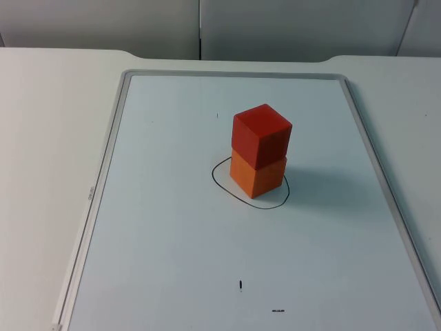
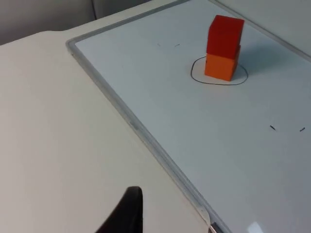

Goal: Pick up one cube with the left hand and another cube with the right hand. First place the cube in the right hand at the target position, then stack the cube in the left hand on top.

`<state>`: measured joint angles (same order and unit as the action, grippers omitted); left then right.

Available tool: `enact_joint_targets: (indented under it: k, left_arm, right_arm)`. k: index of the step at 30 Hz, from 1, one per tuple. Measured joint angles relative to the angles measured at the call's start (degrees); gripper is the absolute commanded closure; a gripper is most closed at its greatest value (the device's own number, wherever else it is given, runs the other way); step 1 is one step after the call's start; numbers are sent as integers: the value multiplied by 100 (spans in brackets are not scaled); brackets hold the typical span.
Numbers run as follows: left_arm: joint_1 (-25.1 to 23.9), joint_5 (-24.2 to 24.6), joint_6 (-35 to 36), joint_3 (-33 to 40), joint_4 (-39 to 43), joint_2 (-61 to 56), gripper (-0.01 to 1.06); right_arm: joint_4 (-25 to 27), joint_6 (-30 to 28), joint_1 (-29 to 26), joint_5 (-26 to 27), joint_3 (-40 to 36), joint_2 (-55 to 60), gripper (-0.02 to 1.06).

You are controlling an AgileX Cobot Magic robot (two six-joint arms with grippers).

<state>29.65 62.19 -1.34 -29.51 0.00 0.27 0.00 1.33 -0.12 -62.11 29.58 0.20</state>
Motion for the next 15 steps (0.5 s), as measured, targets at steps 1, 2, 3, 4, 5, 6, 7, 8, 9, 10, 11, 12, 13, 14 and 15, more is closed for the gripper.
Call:
enact_joint_targets:
  k: [1, 2, 3, 4, 5, 6, 7, 8, 9, 10, 11, 12, 13, 14, 15]
  left_arm:
    - [-182, 0, 0, 0, 0, 0, 5]
    - [-377, 0, 0, 0, 0, 0, 5]
    - [-582, 0, 0, 0, 0, 0, 5]
    - [-761, 0, 0, 0, 0, 0, 5]
    - [-761, 0, 0, 0, 0, 0, 5]
    - [-938, 0, 0, 0, 0, 0, 5]
    - [-1154, 0, 0, 0, 0, 0, 5]
    - [-1471, 0, 0, 0, 0, 0, 5]
    - [-1672, 0, 0, 0, 0, 0, 5]
    - [-1672, 0, 0, 0, 0, 0, 5]
    - [-1828, 0, 0, 0, 0, 0, 5]
    - [-1999, 0, 0, 0, 0, 0, 5]
    - [-2156, 0, 0, 0, 0, 0, 5]
    - [-2156, 0, 0, 0, 0, 0, 5]
    - [-2297, 0, 0, 0, 0, 0, 5]
  right_arm:
    - [0, 0, 0, 0, 0, 0, 0]
    - [0, 0, 0, 0, 0, 0, 0]
    - [0, 0, 0, 0, 0, 0, 0]
    - [0, 0, 0, 0, 0, 0, 0]
    - [0, 0, 0, 0, 0, 0, 0]
    - [0, 0, 0, 0, 0, 0, 0]
    - [0, 0, 0, 0, 0, 0, 0]
    - [0, 0, 0, 0, 0, 0, 0]
    - [0, 0, 0, 0, 0, 0, 0]
    - [0, 0, 0, 0, 0, 0, 0]
    - [0, 0, 0, 0, 0, 0, 0]
    - [0, 0, 0, 0, 0, 0, 0]
    - [0, 0, 0, 0, 0, 0, 0]
    - [0, 0, 0, 0, 0, 0, 0]
    - [0, 0, 0, 0, 0, 0, 0]
